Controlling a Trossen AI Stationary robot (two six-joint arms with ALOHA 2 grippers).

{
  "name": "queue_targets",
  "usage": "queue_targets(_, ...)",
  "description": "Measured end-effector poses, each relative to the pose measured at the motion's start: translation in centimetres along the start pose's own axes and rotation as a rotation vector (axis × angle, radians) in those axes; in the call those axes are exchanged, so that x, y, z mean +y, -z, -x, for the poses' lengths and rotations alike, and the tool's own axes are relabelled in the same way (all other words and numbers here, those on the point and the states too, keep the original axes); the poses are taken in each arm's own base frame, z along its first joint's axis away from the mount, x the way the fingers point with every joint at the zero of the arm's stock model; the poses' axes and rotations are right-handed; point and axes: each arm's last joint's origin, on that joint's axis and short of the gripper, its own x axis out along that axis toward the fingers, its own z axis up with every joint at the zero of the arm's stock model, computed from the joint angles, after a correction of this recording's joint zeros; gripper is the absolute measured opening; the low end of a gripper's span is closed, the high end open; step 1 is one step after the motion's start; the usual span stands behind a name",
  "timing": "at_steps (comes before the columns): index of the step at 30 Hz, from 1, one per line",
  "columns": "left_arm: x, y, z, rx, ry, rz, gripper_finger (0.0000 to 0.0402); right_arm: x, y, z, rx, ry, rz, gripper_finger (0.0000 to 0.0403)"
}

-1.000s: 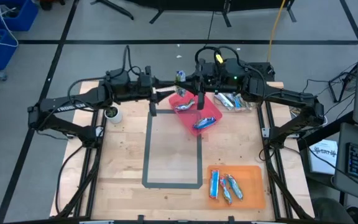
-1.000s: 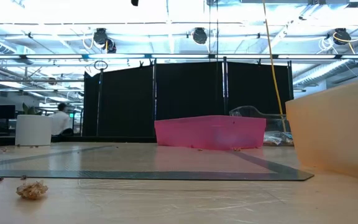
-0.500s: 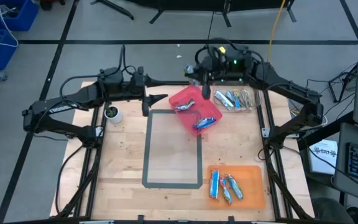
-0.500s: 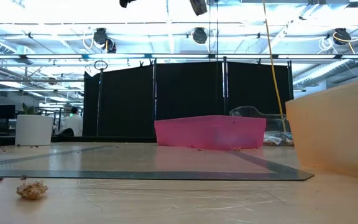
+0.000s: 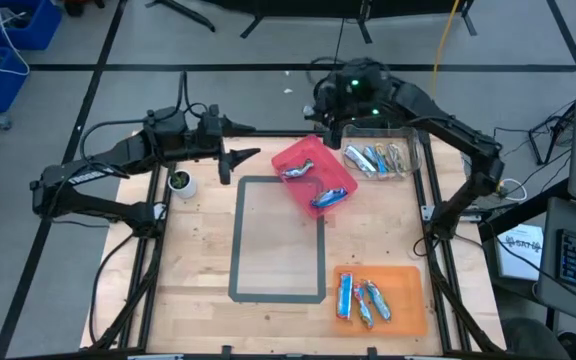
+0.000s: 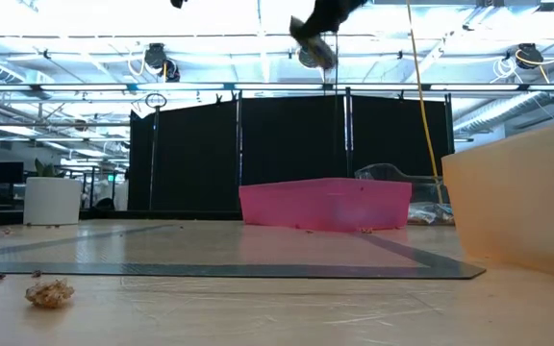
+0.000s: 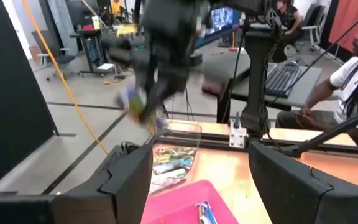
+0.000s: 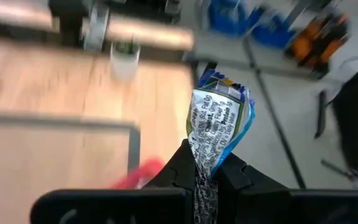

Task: Pick and place Granola Bars by type
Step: Put the blue granola bar into the pink bin

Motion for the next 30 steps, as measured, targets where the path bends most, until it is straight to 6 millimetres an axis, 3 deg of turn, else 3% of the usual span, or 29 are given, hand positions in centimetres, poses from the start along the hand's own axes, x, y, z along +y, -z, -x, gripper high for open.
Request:
queue_targets(6,0.0,0.1,0.4,0.018,-0.001,0.016,0.0269,0.4,3.0,-4.0,0.249,-0.111,0.098,0.0013)
queue_targets(12,0.0,0.4,0.4,0.049,0.001,0.027,0.0269,1.0,5.2,-6.4,0.429,-0.199,0.161,0.0013)
queue_targets(22,-0.1,0.5,0.4,0.058,0.002,0.032,0.0269,1.1,5.9,-7.8,0.460,-0.222,0.234,0.0012)
queue_targets(30,-0.1,0.6,0.4,0.072,0.003,0.045,0.0269,2.3,6.8,-10.6,0.501,-0.281,0.260,0.0012)
